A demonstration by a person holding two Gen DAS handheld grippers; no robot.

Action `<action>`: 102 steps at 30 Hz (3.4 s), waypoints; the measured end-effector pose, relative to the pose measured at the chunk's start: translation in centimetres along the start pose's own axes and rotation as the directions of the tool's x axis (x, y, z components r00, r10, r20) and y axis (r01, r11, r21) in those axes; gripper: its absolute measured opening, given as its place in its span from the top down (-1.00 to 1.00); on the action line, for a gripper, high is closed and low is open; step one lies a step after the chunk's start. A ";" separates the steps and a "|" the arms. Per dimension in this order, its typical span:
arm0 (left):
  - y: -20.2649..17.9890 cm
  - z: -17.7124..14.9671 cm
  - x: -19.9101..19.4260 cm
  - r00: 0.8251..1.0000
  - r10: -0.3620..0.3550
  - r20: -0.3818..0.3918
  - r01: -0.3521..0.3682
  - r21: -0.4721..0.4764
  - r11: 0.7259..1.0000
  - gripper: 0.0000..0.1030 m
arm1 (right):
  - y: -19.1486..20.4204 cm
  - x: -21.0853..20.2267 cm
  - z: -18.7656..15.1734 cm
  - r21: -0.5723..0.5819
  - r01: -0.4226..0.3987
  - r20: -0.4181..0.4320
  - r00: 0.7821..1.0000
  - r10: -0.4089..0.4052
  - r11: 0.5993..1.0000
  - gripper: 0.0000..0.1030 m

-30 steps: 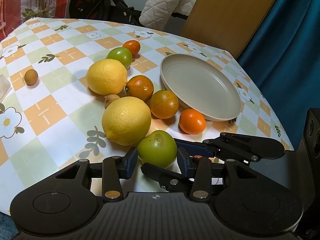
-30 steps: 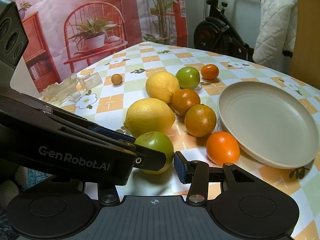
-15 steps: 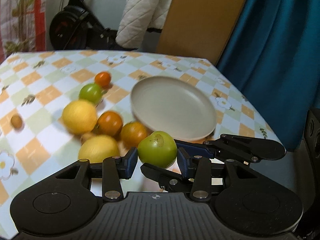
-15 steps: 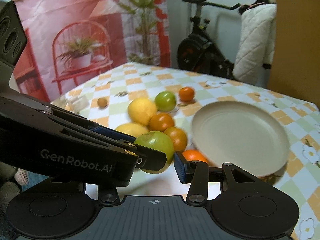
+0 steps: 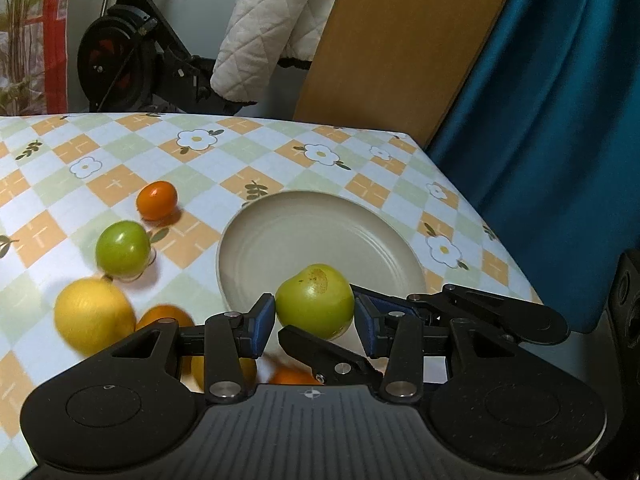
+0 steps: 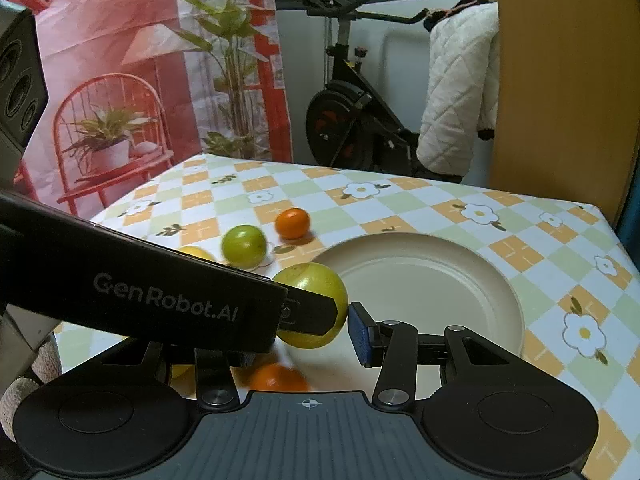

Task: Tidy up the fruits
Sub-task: 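Carry the green fruit with the left gripper over the beige plate, then lower the green fruit onto the plate and open the left gripper, then move the left gripper to the orange tangerine beside the plate rim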

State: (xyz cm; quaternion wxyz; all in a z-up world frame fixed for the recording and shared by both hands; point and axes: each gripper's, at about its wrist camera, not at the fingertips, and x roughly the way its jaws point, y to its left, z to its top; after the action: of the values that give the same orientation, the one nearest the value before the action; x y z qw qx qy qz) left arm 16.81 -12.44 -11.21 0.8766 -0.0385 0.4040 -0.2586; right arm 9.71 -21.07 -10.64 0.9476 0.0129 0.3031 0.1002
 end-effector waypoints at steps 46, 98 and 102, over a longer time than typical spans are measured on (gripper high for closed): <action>1.0 2.1 2.4 0.979 0.202 0.035 -0.203 0.017 0.979 -0.20 | -2.5 4.9 0.7 0.068 0.023 -0.069 0.997 -0.018 0.997 0.01; 0.0 -5.1 -3.7 0.985 0.156 0.078 -0.160 0.041 0.986 -0.18 | 2.2 -1.5 -5.7 -0.017 -0.016 -0.060 0.998 0.015 1.000 0.23; -0.5 -5.3 -3.8 0.986 0.142 0.086 -0.150 0.087 0.985 -0.17 | 2.0 -1.4 -5.8 -0.007 -0.020 -0.063 0.998 0.020 1.000 0.24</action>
State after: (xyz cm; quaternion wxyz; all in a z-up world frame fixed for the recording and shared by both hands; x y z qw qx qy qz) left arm 10.70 -10.34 -12.02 0.9094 0.0219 0.3580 -0.2105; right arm 4.91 -19.58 -14.41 0.9366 0.0093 0.3322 0.1112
